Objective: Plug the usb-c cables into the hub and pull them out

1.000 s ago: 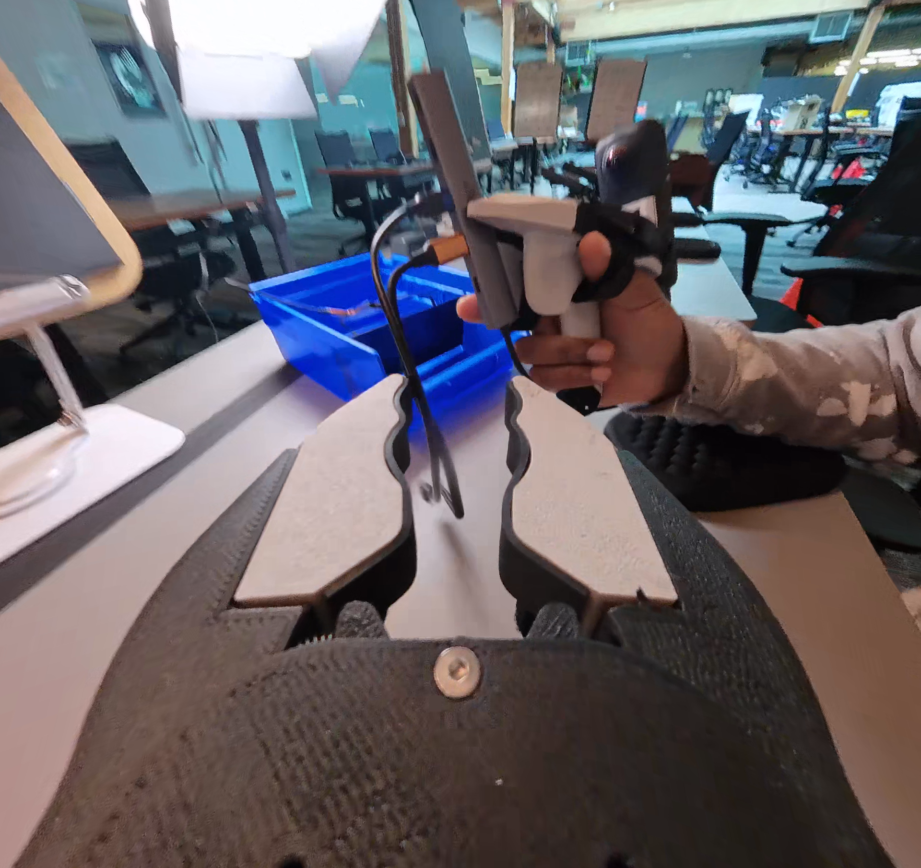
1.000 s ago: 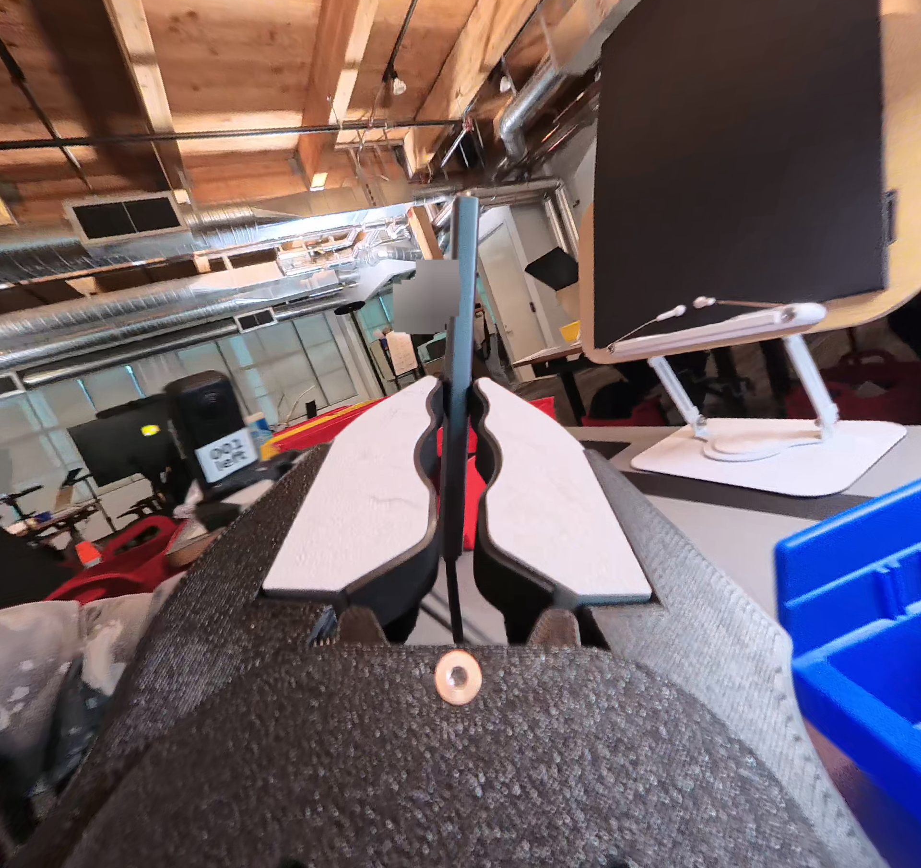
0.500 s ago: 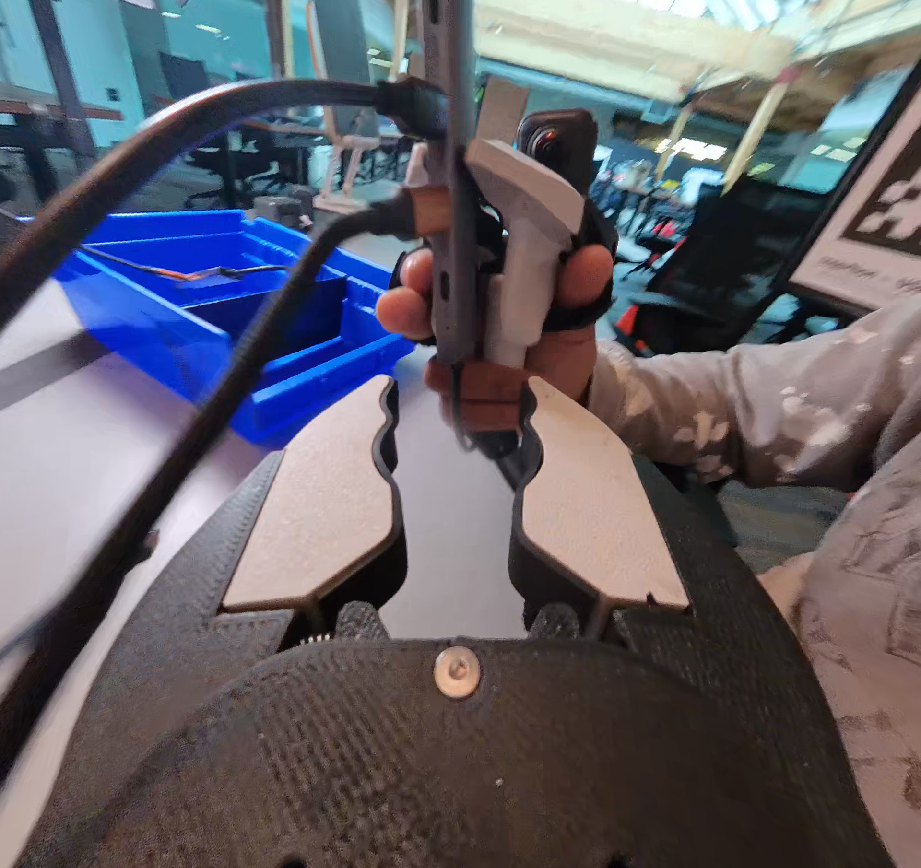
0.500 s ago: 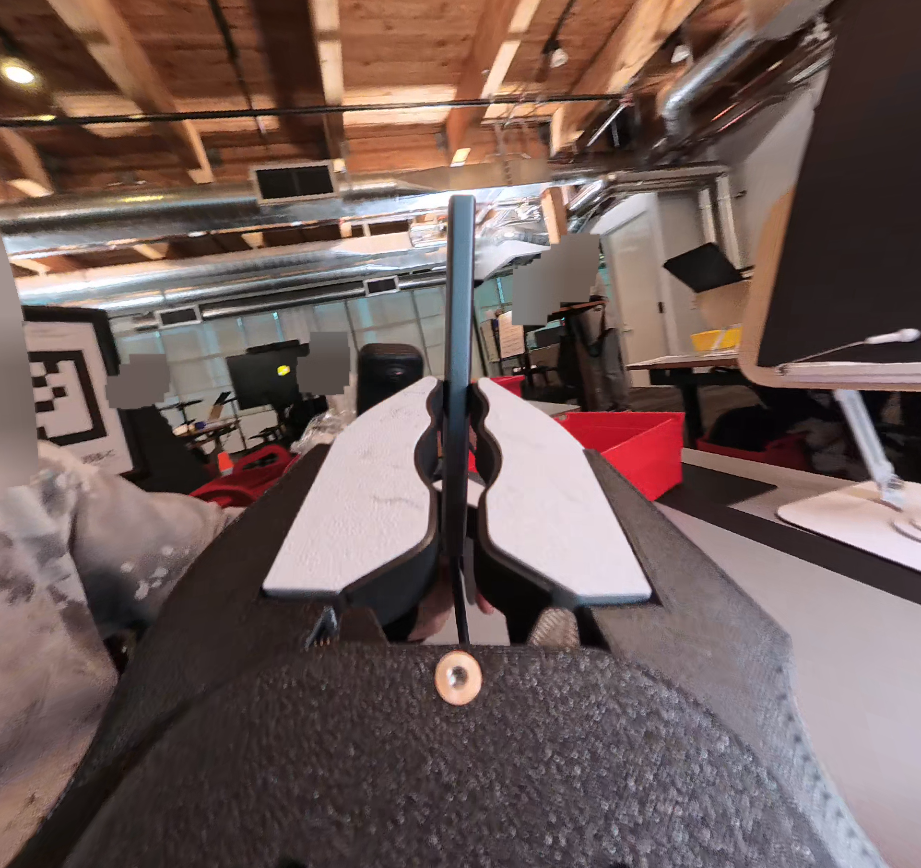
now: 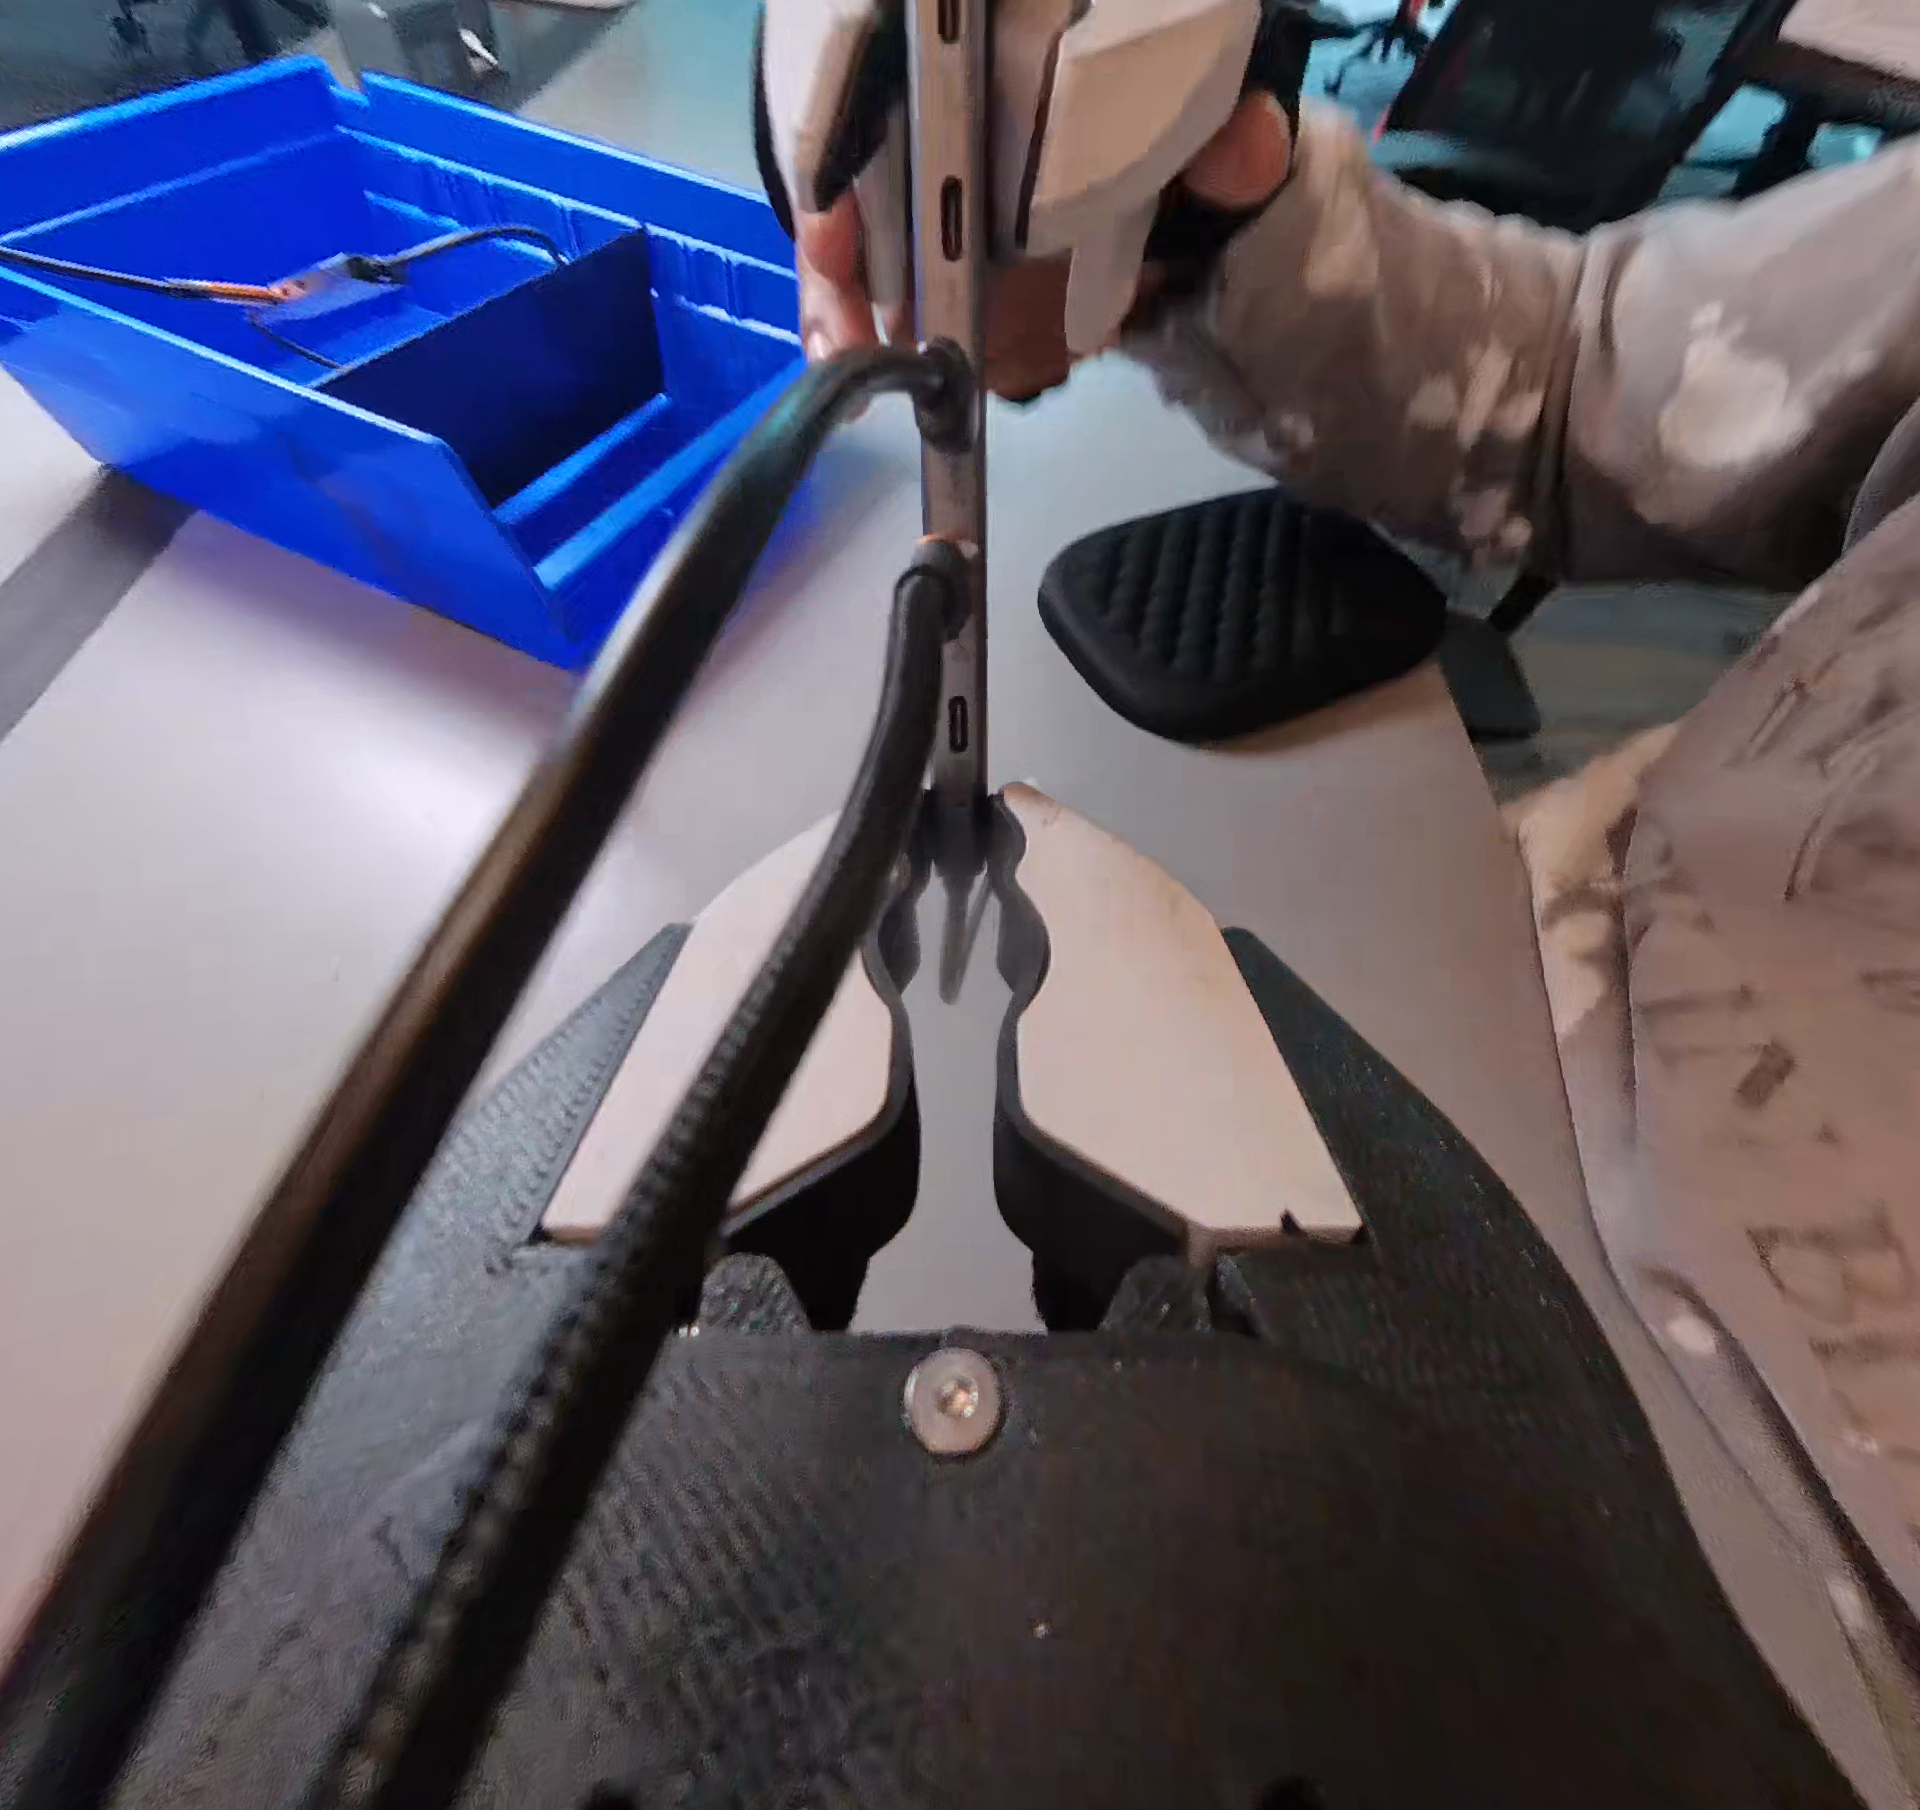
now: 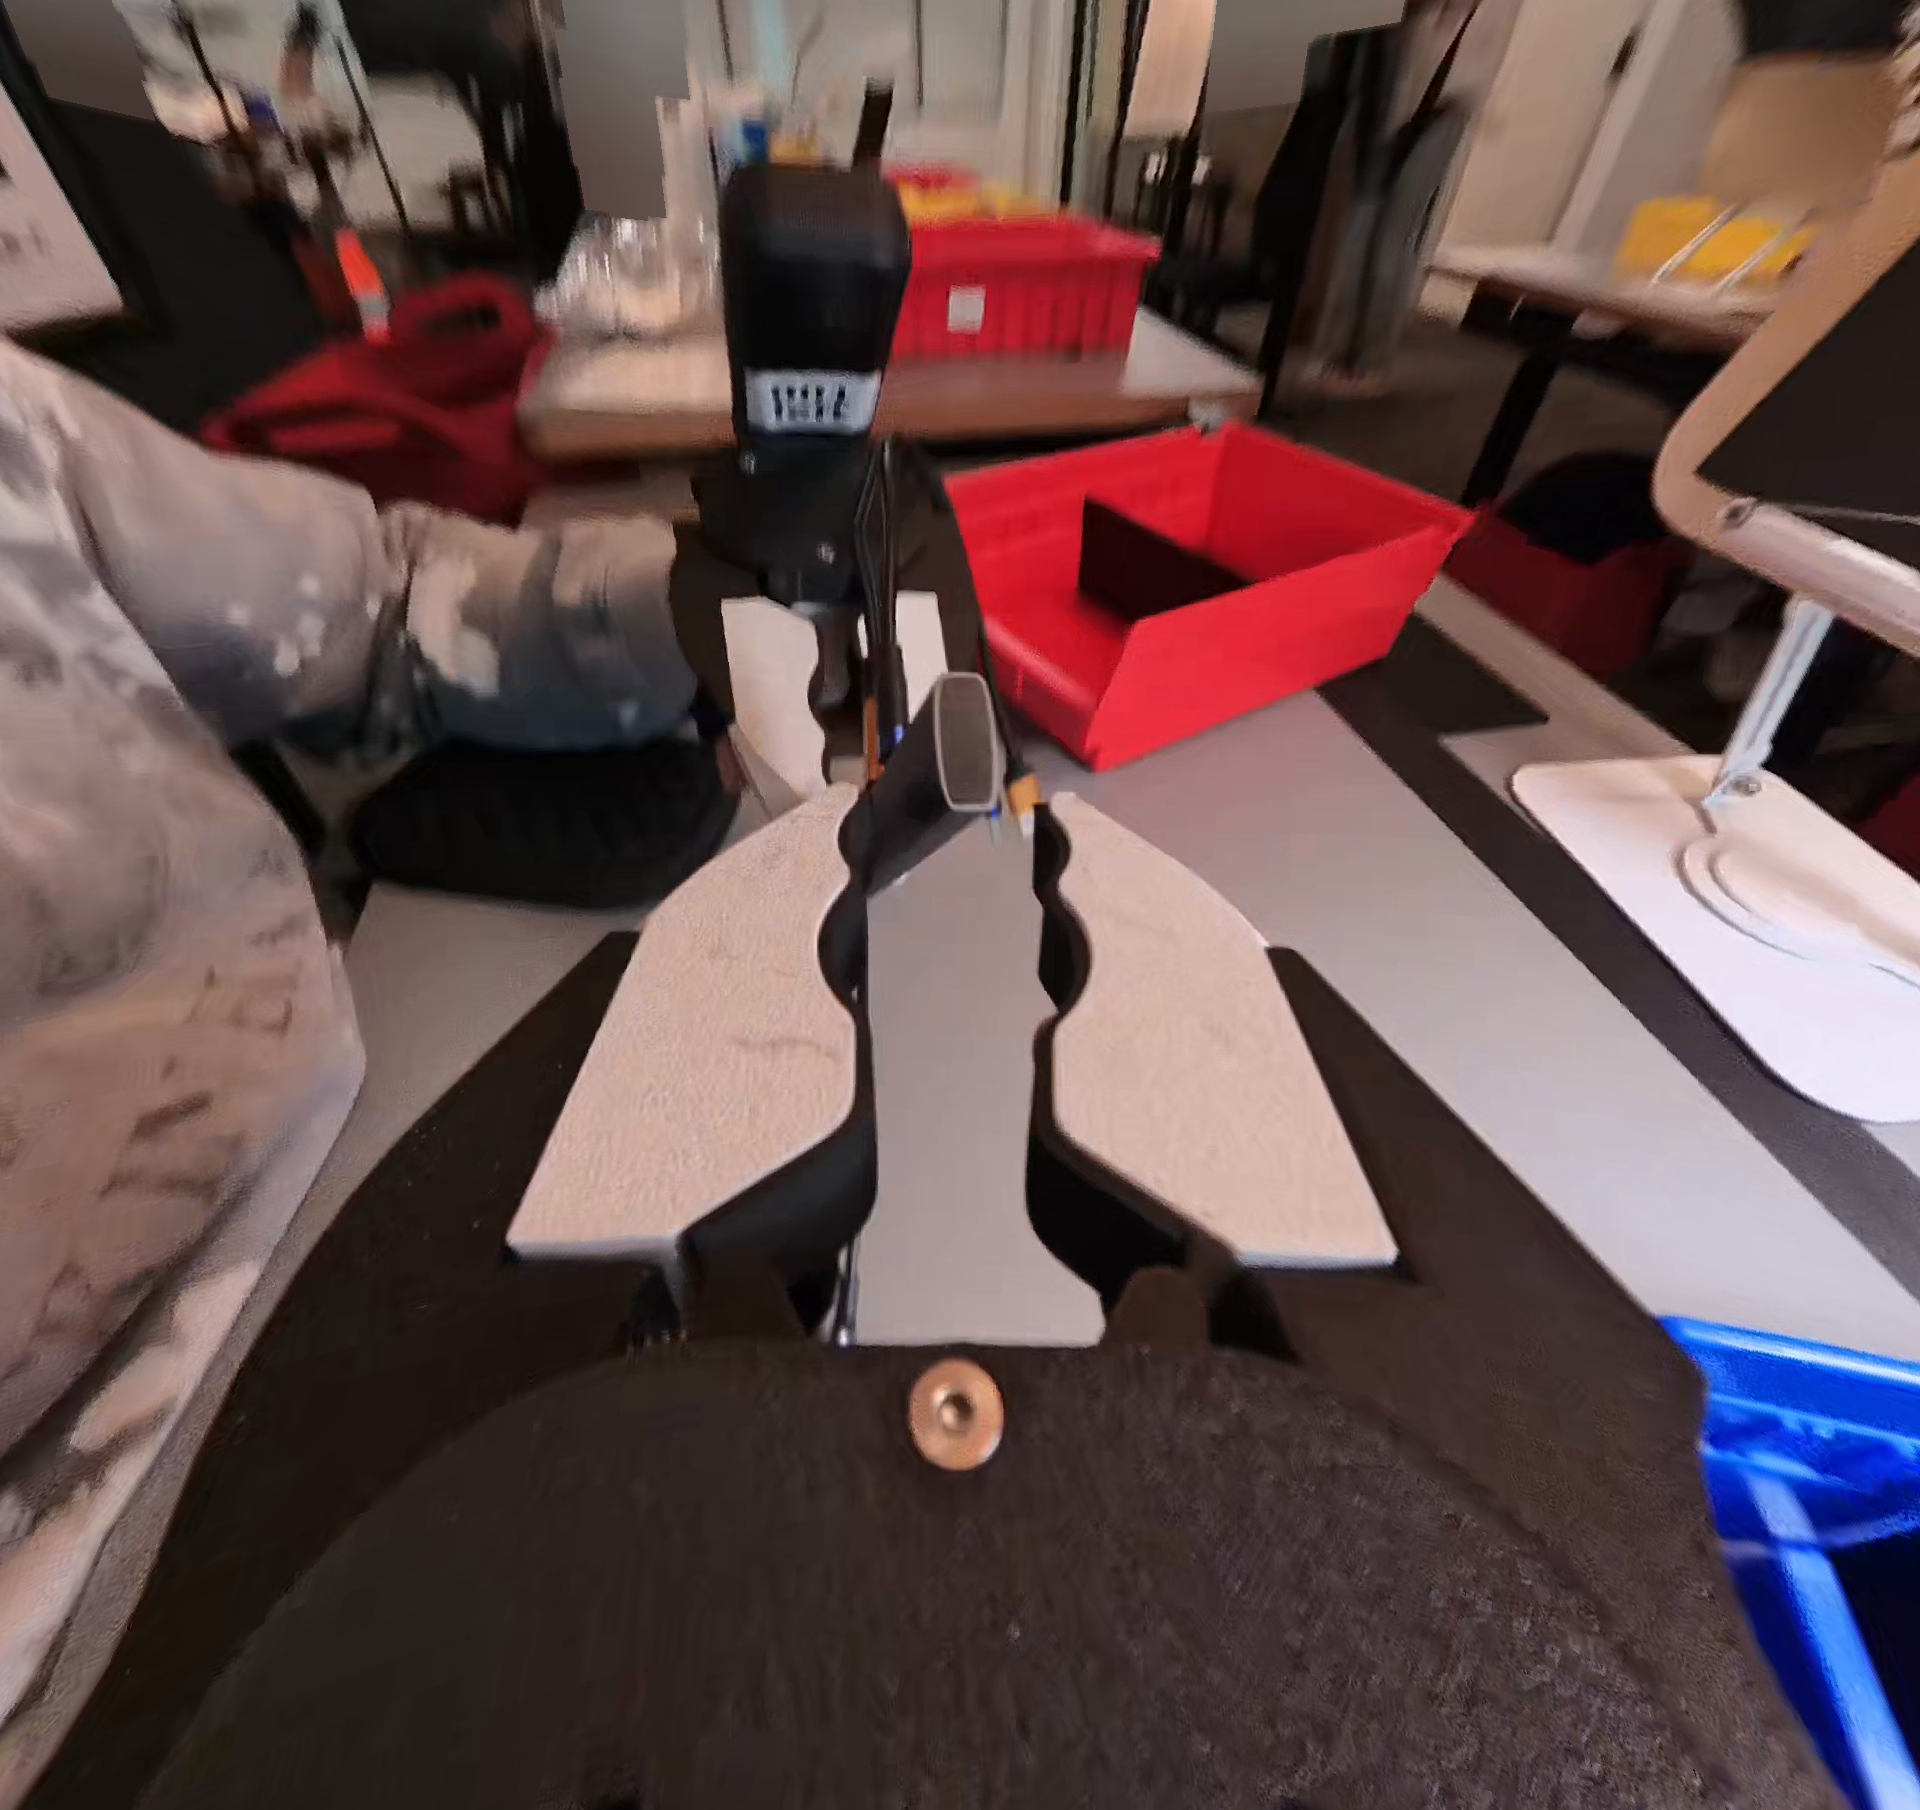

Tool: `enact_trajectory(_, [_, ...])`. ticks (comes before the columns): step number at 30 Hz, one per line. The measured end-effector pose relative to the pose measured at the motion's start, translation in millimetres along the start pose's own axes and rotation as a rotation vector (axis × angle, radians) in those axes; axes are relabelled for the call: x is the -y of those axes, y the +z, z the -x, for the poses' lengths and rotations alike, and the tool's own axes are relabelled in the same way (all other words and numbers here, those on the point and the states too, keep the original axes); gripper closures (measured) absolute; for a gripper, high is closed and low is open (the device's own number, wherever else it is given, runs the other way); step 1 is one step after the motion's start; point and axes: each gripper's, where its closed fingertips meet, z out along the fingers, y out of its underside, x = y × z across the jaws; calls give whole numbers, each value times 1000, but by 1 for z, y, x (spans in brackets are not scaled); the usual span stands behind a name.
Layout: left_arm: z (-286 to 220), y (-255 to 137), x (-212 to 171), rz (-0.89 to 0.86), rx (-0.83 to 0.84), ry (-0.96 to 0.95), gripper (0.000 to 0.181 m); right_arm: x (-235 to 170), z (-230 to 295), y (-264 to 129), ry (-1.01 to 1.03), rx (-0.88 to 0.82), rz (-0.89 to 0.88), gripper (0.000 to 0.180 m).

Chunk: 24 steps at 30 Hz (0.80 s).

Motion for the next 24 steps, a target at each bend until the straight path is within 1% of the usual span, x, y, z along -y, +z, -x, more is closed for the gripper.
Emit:
enact_trajectory(1, [-2, 1, -1, 14, -1, 15, 171, -2, 1, 1, -35, 0, 58, 150])
enact_trajectory(2, [-4, 3, -3, 32, -2, 29, 170, -3, 4, 2, -70, 8, 102, 153])
enact_trajectory(3, [-4, 4, -4, 45, 5, 45, 170, -6, 11, 2, -90, 42, 160, 164])
enact_trajectory(4, [-3, 4, -4, 43, 21, 61, 170, -5, 15, 2, -111, 58, 197, 167])
enact_trajectory(7, [-3, -2, 8, -44, 46, 77, 170, 11, 27, -3, -166, 68, 215, 169])
enact_trajectory(8, [-6, -5, 13, -65, 50, 87, 166, 17, 26, -7, -190, 53, 233, 169])
enact_trajectory(9, [-10, -7, 16, -76, 54, 104, 155, 24, 22, -12, -214, 23, 244, 169])
enact_trajectory(11, [-18, -11, 19, -107, 79, 142, 146, 42, 12, -26, -250, -36, 252, 170])
enact_trajectory(13, [-25, -12, 15, -118, 113, 157, 143, 64, 3, -39, -271, -85, 253, 170])
enact_trajectory(15, [-29, -13, 4, -123, 133, 136, 138, 84, -13, -53, -341, -184, 297, 170])
enact_trajectory(17, [-31, -16, -7, -138, 142, 92, 141, 104, -34, -70, -386, -292, 342, 169])
enact_trajectory(19, [-29, -20, -20, -142, 158, 44, 139, 118, -60, -89, -432, -406, 398, 169])
enact_trajectory(21, [-23, -27, -32, -155, 194, 11, 140, 124, -89, -109, -488, -529, 473, 169])
enact_trajectory(24, [-13, -39, -43, -179, 243, -40, 138, 121, -137, -139, -559, -714, 623, 170])
